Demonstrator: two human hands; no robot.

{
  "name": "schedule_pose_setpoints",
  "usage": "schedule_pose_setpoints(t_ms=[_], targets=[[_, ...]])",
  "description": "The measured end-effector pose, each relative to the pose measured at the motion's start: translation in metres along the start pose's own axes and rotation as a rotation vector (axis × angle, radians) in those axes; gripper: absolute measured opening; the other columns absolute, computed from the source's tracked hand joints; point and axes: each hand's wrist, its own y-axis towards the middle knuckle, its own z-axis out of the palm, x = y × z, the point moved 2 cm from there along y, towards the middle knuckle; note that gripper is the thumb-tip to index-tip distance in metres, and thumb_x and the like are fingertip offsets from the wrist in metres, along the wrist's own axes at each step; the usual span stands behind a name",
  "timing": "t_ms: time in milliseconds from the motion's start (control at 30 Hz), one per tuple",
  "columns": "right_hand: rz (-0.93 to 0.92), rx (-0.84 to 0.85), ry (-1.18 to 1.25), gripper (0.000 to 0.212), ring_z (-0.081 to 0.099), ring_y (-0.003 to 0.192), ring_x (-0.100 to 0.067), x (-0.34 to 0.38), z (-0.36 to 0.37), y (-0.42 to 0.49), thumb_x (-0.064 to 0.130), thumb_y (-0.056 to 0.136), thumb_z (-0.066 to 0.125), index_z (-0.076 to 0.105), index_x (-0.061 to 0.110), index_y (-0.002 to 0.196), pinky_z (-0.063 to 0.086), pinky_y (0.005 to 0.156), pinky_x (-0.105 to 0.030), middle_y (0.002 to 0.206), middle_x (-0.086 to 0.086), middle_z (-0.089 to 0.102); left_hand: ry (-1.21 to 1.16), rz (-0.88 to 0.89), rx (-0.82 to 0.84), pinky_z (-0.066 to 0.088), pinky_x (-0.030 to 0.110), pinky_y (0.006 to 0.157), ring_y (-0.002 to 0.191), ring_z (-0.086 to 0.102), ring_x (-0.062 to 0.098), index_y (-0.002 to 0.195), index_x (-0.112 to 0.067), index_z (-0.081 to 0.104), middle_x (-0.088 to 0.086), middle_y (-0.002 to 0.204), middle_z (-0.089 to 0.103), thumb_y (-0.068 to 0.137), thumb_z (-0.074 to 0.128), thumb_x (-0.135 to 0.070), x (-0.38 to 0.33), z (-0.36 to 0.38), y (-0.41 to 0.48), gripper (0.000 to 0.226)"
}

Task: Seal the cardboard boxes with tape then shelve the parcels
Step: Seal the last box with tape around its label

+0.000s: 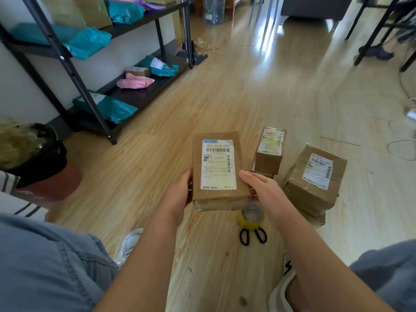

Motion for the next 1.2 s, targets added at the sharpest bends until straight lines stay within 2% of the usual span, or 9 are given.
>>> schedule_pose_setpoints(t_ms=[133,233,400,533,767,867,967,1100,1200], targets=[[-0.026,-0.029,-0.017,0.036,0.070,0.102,-0.020,0.013,0.001,-0.005,0.052,0.093,0.062,0.071,0.029,0.119,0.055,0.097,-0.042,0.102,0.008,0.076,0.034,0.056,0.072,0.045,0.039,0.105,0.108,0.068,0.016,0.112,-0.031,0.074,-0.005,0.108,0.075,0.094,0.040,-0.068,-0.011,0.002,-0.009,0.053],[-0.066,-0.074,-0.004,0.035,0.070,0.099,-0.017,0.030,0.005,-0.010,0.052,0.092,0.063,0.071,0.027,0.115,0.056,0.093,-0.040,0.101,0.007,0.076,0.041,0.128,0.130,0.048,0.033,0.097,0.104,0.070,0.014,0.116,-0.029,0.071,-0.004,0.109,0.075,0.097,0.045,-0.057,-0.029,0.007,-0.019,0.042],[-0.125,-0.124,-0.120,0.038,0.066,0.096,-0.016,0.077,0.008,-0.025,0.053,0.094,0.060,0.068,0.022,0.114,0.056,0.086,-0.034,0.101,0.005,0.071,0.027,0.181,0.081,0.053,0.027,0.077,0.078,0.073,0.010,0.096,-0.024,0.071,-0.002,0.095,0.077,0.097,0.054,-0.041,-0.069,0.010,-0.037,0.024],[-0.159,-0.103,-0.228,0.031,0.067,0.098,-0.021,0.114,0.003,-0.024,0.053,0.097,0.053,0.069,0.026,0.095,0.055,0.089,-0.038,0.102,0.000,0.073,0.031,0.200,0.048,0.050,0.025,0.065,0.062,0.070,0.006,0.089,-0.024,0.069,-0.006,0.082,0.077,0.097,0.056,-0.041,-0.102,0.013,-0.035,0.023],[-0.061,-0.090,-0.362,0.044,0.067,0.096,-0.019,0.158,-0.009,0.050,0.054,0.100,0.047,0.069,0.019,0.114,0.055,0.084,-0.033,0.103,0.001,0.072,0.051,0.142,0.048,0.052,0.027,0.069,0.077,0.072,0.009,0.109,-0.025,0.068,-0.006,0.090,0.077,0.098,0.050,-0.047,-0.145,0.032,0.024,0.030],[-0.036,-0.087,-0.308,0.037,0.067,0.095,-0.018,0.161,-0.013,0.089,0.051,0.102,0.046,0.069,0.023,0.107,0.053,0.084,-0.031,0.100,0.003,0.073,0.063,0.126,-0.021,0.055,0.032,0.077,0.089,0.073,0.014,0.126,-0.024,0.058,-0.006,0.097,0.077,0.092,0.055,-0.055,-0.155,0.037,0.069,0.046],[-0.013,-0.091,-0.259,0.038,0.069,0.093,-0.014,0.142,-0.013,0.128,0.054,0.100,0.045,0.071,0.027,0.098,0.052,0.091,-0.036,0.096,0.008,0.075,0.041,0.100,-0.073,0.054,0.038,0.090,0.092,0.073,0.015,0.128,-0.024,0.055,-0.006,0.098,0.076,0.090,0.057,-0.055,-0.146,0.040,0.112,0.049],[0.021,-0.067,-0.230,0.034,0.063,0.074,0.004,0.110,-0.011,0.159,0.052,0.103,0.039,0.066,0.036,0.092,0.040,0.065,-0.016,0.080,0.022,0.070,0.024,0.035,-0.100,0.053,0.032,0.084,0.091,0.073,0.013,0.124,-0.021,0.053,-0.004,0.098,0.076,0.092,0.059,-0.050,-0.136,0.045,0.141,0.044],[0.058,-0.056,-0.194,0.033,0.057,0.067,0.022,0.102,-0.006,0.175,0.043,0.107,0.037,0.061,0.041,0.084,0.040,0.056,-0.004,0.068,0.037,0.064,0.069,0.009,-0.113,0.050,0.025,0.074,0.089,0.072,0.010,0.123,-0.023,0.048,-0.003,0.101,0.075,0.092,0.060,-0.049,-0.138,0.051,0.161,0.042]])
